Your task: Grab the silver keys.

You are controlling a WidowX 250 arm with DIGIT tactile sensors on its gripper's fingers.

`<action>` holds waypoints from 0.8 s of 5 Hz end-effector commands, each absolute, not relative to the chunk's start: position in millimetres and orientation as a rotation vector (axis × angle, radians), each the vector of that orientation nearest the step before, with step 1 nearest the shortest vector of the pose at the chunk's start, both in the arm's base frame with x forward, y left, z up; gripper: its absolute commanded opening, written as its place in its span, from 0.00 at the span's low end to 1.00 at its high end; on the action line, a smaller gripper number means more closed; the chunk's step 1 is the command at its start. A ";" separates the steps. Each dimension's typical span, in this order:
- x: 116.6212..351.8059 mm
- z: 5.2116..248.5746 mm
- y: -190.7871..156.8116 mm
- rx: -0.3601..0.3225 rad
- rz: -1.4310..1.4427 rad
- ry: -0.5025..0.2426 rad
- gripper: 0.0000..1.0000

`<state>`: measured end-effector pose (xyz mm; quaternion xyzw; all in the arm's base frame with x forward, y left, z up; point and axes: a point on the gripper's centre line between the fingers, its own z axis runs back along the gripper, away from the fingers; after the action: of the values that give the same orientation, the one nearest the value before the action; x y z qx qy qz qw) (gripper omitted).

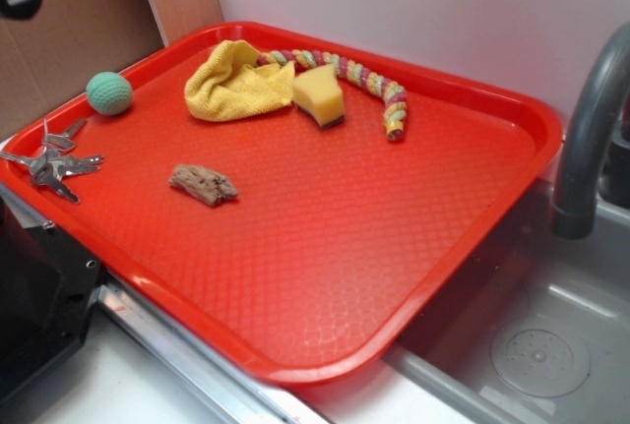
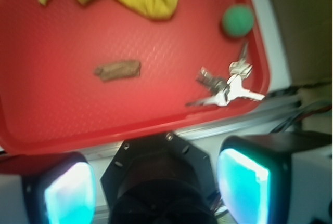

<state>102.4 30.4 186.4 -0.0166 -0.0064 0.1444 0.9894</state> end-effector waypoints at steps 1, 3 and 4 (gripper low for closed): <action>115.6 139.1 60.3 0.018 0.544 -0.102 1.00; 133.2 111.7 87.7 0.136 0.411 -0.134 1.00; 133.2 111.7 87.7 0.136 0.411 -0.134 1.00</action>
<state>132.3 84.4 108.3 0.0655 -0.0613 0.1993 0.9758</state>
